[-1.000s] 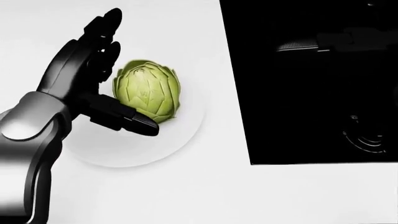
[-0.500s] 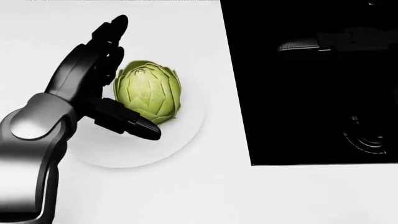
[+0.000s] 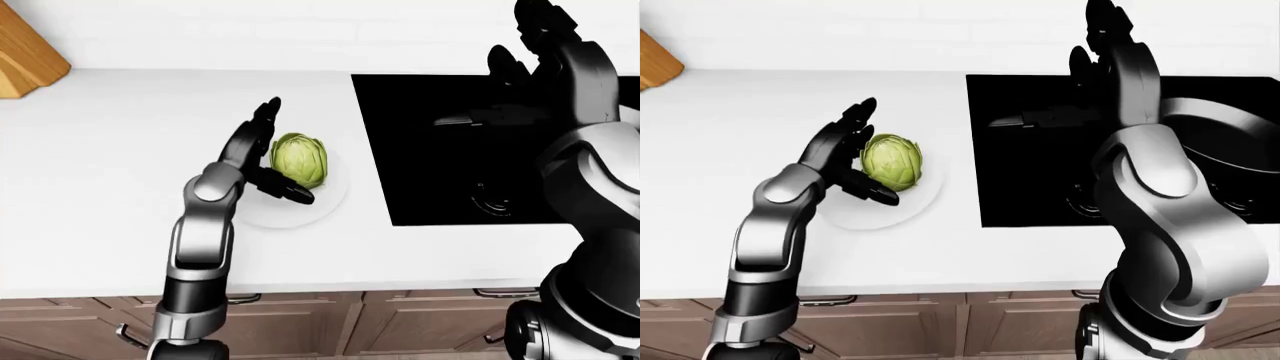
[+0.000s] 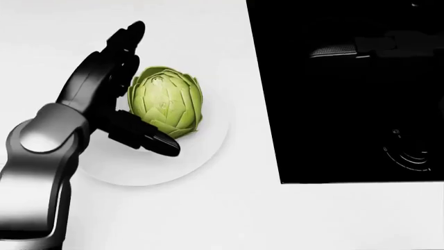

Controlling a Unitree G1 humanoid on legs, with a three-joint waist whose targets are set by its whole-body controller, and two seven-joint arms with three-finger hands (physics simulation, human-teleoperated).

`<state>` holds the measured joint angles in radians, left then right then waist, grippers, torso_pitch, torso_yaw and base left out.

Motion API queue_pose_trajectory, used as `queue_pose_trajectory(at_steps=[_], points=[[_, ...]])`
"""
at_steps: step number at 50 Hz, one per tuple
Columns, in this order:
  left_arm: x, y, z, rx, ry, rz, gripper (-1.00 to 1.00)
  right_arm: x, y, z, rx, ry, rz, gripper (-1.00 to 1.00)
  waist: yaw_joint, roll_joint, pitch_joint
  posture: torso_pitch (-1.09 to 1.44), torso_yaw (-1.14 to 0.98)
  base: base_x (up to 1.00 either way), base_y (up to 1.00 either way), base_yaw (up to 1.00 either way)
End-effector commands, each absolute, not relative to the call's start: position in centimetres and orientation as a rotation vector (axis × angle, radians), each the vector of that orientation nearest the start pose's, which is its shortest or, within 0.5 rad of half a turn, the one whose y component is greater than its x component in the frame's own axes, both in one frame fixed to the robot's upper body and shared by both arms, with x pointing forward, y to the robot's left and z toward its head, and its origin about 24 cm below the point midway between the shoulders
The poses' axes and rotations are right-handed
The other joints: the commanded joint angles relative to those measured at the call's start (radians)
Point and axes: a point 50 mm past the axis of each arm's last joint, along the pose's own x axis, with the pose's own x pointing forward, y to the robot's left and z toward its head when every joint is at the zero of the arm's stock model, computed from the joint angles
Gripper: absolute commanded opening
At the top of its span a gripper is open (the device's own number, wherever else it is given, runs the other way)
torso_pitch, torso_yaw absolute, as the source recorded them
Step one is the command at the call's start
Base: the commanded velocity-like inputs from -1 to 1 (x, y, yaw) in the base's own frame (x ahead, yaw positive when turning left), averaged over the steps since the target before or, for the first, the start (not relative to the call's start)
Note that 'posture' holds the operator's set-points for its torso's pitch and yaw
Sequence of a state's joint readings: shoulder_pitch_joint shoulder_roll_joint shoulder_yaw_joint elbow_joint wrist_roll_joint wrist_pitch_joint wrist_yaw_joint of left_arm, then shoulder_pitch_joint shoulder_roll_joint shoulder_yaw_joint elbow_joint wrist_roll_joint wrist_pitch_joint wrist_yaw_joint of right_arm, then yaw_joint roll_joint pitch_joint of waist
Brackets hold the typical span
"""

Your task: Pick the artichoke from the plate and place it in the pan.

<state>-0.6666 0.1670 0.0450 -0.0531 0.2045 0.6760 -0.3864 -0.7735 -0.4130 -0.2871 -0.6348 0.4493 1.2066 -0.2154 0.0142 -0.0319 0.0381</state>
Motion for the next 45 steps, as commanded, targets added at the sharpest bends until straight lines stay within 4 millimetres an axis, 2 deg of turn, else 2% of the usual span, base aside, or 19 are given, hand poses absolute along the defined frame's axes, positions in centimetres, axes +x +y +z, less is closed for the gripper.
queue_pose_trajectory(at_steps=[1,10,12,19,45], points=[[34.12,13.59,20.64,0.343,-0.085,-0.285,1.0,26.32,-18.73,30.54,-0.068,-0.319,-0.06,1.0,0.0,-0.001,-0.026,0.0,0.0,0.0,0.0,0.0],[34.15,13.51,20.59,0.348,-0.083,-0.29,1.0,26.29,-18.76,30.58,-0.068,-0.32,-0.06,1.0,0.0,-0.002,-0.026,0.0,0.0,0.0,0.0,0.0],[34.09,13.49,20.61,0.349,-0.083,-0.292,0.87,26.29,-18.73,30.6,-0.068,-0.32,-0.06,1.0,0.0,-0.002,-0.026,0.0,0.0,0.0,0.0,0.0],[34.18,13.44,20.63,0.349,-0.082,-0.294,0.83,26.37,-18.8,30.56,-0.066,-0.32,-0.061,1.0,0.0,-0.002,-0.026,0.0,0.0,0.0,0.0,0.0],[34.02,13.26,20.23,0.362,-0.088,-0.305,0.73,26.33,-18.84,30.64,-0.067,-0.321,-0.062,1.0,0.0,-0.003,-0.026,0.0,0.0,0.0,0.0,0.0]])
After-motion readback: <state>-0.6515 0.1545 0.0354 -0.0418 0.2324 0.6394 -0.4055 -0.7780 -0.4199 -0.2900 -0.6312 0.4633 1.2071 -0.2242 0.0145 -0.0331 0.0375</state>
